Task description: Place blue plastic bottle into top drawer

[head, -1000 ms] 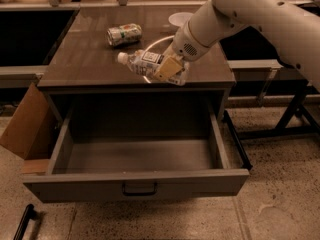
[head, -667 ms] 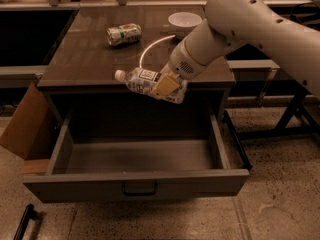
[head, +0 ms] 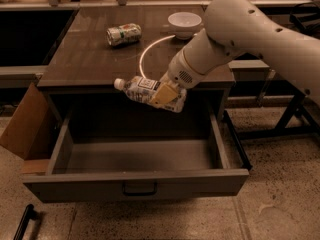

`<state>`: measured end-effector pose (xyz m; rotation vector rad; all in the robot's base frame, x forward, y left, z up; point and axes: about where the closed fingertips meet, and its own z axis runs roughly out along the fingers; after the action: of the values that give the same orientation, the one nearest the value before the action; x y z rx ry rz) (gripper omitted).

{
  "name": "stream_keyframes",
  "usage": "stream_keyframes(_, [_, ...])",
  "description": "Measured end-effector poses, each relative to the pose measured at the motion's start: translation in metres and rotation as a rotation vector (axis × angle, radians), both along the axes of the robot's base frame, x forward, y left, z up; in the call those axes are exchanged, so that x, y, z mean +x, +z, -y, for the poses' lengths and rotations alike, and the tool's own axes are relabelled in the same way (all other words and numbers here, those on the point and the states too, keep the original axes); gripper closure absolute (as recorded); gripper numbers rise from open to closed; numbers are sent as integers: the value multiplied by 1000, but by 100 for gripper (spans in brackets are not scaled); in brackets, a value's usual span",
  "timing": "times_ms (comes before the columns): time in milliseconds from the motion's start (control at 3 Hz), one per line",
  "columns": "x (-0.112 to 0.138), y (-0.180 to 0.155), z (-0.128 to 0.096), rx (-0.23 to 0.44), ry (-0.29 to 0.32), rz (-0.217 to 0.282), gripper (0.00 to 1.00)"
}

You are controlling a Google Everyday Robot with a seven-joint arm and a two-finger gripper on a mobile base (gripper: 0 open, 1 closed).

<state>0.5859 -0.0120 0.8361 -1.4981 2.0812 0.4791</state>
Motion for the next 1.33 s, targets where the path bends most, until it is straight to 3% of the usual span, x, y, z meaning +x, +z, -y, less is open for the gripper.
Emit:
stream_keyframes(667, [-42, -45, -11, -8, -42, -72, 100])
stream_keyframes(1333, [-40, -108, -22, -99, -164, -103, 100])
